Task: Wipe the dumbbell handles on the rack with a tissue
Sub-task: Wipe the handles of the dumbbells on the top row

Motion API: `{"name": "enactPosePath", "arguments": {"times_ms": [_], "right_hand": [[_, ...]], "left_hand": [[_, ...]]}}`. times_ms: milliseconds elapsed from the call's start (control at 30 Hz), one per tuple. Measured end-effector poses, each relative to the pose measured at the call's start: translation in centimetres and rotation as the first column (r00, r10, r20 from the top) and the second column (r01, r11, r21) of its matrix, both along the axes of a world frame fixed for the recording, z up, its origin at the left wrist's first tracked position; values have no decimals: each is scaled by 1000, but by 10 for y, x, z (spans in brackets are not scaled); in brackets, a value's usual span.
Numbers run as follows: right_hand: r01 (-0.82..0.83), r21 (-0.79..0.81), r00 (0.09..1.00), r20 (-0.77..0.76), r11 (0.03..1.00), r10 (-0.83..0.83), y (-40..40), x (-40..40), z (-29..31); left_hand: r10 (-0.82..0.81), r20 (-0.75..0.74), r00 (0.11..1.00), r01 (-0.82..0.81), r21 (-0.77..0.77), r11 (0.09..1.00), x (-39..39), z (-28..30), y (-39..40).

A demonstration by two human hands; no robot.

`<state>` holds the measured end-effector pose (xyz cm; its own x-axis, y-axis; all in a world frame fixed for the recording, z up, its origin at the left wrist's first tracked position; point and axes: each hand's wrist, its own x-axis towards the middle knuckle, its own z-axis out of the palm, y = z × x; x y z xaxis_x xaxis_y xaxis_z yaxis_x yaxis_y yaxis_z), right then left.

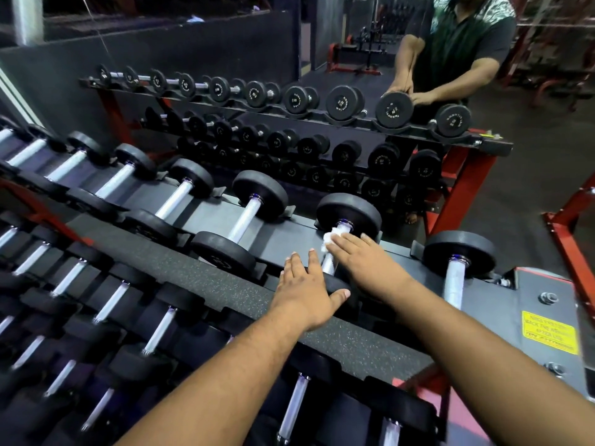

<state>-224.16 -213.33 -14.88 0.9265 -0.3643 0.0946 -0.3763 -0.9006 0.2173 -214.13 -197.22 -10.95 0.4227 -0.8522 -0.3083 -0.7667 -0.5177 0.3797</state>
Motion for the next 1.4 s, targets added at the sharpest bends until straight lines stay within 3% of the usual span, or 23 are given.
{"name": "enactPosePath", "arguments": {"times_ms": [100, 200, 267, 367, 433, 600, 833, 933, 1033, 1100, 1233, 1333, 1400], "right_hand": [[56, -194, 996, -60, 979, -69, -2, 11, 6], [60, -214, 987, -131, 975, -89, 0, 23, 7], [-53, -137, 988, -149, 989, 32, 2, 26, 10], [-294, 114, 945, -117, 949, 307, -2, 12, 19], [-349, 129, 929, -81, 928, 360, -11, -2, 19], [15, 83, 997, -72, 996, -9, -2, -3, 12], [-227, 244, 950, -157, 943, 269, 1, -18, 15], [-87, 161, 992, -75, 983, 100, -5, -20, 11], [66, 310, 997, 8, 948, -72, 2, -5, 6], [21, 420, 999, 26, 907, -35, 9, -2, 1], [-88, 431, 990, -62, 898, 127, 8, -21, 3], [-39, 440, 998, 56, 897, 16, -1, -17, -3], [-5, 586, 967, 208, 810, -144, 5, -1, -4]], "left_hand": [[2, 4, 1000, -2, 2, 1000, -1, 2, 1], [3, 3, 1000, -3, 7, 1000, 0, 2, 2], [-1, -1, 1000, 1, 9, 1000, 1, 2, 3], [0, -9, 1000, 0, 5, 1000, 2, 1, 2], [6, -14, 1000, -6, 5, 1000, 2, 0, 1], [10, -16, 1000, -10, 8, 1000, 2, 1, 2], [10, -16, 1000, -10, 10, 1000, 1, -1, 1], [6, -9, 1000, -6, 14, 1000, 0, 0, 1], [7, -11, 1000, -7, 11, 1000, 1, 1, 2], [5, -10, 1000, -5, 6, 1000, 2, -1, 2], [6, -9, 1000, -6, -11, 1000, 2, -2, 1], [2, -6, 1000, -2, -5, 1000, 1, -1, 2], [4, -7, 1000, -4, -7, 1000, 0, 0, 3]]}}
